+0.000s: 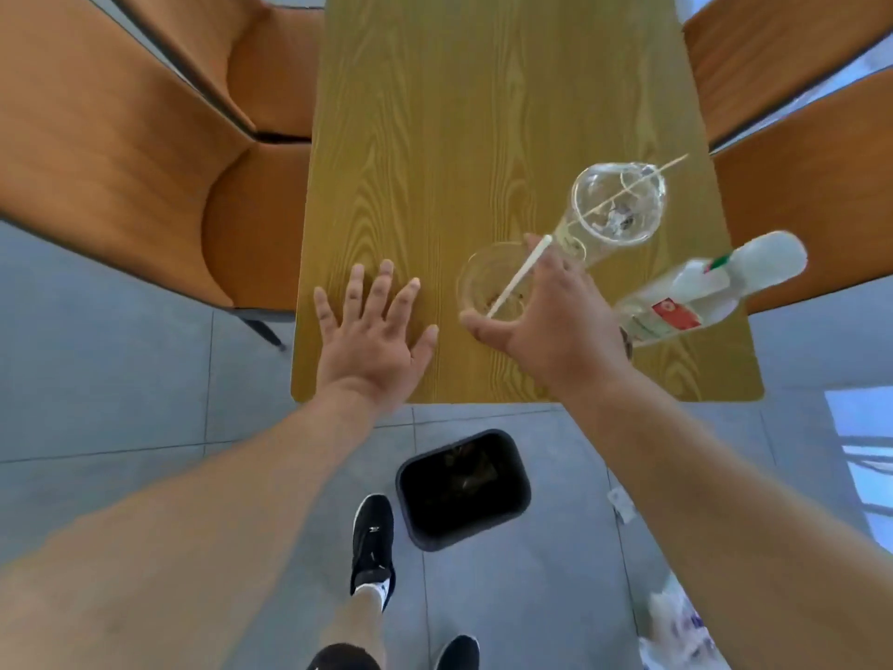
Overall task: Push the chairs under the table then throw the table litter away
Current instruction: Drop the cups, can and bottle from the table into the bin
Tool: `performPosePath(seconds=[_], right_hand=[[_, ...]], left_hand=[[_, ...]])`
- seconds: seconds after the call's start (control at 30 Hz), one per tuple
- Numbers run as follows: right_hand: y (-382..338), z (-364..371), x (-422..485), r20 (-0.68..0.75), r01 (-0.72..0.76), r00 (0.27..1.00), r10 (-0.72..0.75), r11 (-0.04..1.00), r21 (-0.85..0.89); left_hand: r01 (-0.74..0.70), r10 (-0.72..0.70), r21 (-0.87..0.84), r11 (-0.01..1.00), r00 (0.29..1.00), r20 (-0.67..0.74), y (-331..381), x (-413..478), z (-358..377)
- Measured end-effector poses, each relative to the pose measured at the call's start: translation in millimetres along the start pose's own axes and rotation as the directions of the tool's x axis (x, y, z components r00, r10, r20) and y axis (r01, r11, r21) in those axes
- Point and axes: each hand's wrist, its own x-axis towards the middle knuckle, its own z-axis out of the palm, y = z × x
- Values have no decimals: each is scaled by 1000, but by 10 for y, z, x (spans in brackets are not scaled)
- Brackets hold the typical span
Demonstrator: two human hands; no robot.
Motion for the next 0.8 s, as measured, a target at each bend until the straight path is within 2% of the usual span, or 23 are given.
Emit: performPosePath(seconds=[0.17, 0.33, 0.5, 0.7, 0.8], right_hand=[[37, 133, -71, 37, 72, 997, -74, 996, 49], [75, 92, -222, 63, 18, 998, -30, 982, 185], [13, 216, -675, 160, 85, 981, -113, 981, 176], [172, 398, -1121, 267, 22, 959, -98, 962, 273], [432, 695, -1474, 353, -59, 935, -31, 969, 241]], left_hand=[[7, -8, -2, 1000, 999, -51, -4, 16, 71], [22, -22, 2, 1000, 997, -79, 0, 12, 90], [-8, 9, 17, 1000, 998, -63, -36, 4, 105], [17, -20, -22, 1000, 992, -128, -12, 28, 151], [7, -11, -24, 1000, 989, -148, -29, 12, 174]])
